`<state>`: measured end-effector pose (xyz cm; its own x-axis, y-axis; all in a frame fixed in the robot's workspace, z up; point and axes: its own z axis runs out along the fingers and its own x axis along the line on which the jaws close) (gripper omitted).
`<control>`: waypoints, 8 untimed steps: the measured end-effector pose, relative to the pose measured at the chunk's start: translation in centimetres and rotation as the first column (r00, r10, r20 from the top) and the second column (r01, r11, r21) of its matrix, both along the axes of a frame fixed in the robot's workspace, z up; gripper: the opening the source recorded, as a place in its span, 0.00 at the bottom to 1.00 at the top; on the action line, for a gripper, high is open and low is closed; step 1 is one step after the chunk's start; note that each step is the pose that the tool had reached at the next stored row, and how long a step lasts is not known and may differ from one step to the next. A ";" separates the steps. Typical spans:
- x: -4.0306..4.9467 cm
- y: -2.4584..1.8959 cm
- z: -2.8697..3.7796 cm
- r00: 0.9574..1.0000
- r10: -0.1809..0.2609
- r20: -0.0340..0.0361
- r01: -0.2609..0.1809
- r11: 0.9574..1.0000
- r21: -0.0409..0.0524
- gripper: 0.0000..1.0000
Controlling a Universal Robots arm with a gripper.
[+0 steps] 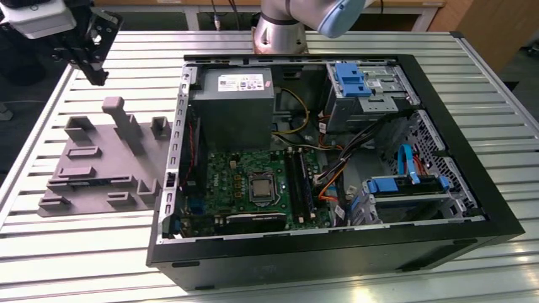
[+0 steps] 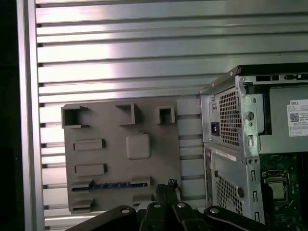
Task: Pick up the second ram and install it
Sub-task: 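Reach for the second ram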
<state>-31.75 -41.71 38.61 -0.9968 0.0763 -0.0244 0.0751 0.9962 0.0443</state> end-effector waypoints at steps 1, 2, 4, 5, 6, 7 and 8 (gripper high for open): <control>-0.22 -0.04 0.00 1.000 0.000 0.000 0.000 1.000 0.000 0.11; -0.35 -0.05 -0.01 1.000 0.000 0.000 0.000 1.000 0.000 0.11; -0.36 -0.05 -0.02 1.000 0.000 0.000 0.000 1.000 0.000 0.11; -0.36 -0.05 -0.02 1.000 0.000 0.000 0.000 1.000 0.000 0.11; -0.37 -0.05 -0.01 1.000 0.000 0.000 0.000 1.000 0.000 0.11; -0.37 -0.05 -0.01 1.000 0.000 0.000 0.000 1.000 0.000 0.11; -0.38 -0.05 -0.01 1.000 0.000 0.000 0.000 1.000 0.000 0.11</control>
